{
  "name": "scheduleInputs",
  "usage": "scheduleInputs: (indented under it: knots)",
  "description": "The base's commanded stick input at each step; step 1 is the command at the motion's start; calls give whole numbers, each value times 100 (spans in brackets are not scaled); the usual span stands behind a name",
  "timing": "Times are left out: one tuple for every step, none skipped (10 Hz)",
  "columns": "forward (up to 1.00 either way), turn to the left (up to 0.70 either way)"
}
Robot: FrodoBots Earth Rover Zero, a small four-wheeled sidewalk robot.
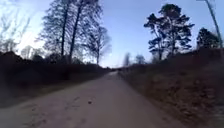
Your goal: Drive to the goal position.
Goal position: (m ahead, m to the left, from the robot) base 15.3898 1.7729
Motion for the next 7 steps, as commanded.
scheduleInputs:
  knots:
    - [100,38]
    - [100,37]
    - [100,16]
    - [100,0]
    - [100,0]
    - [100,0]
    - [100,0]
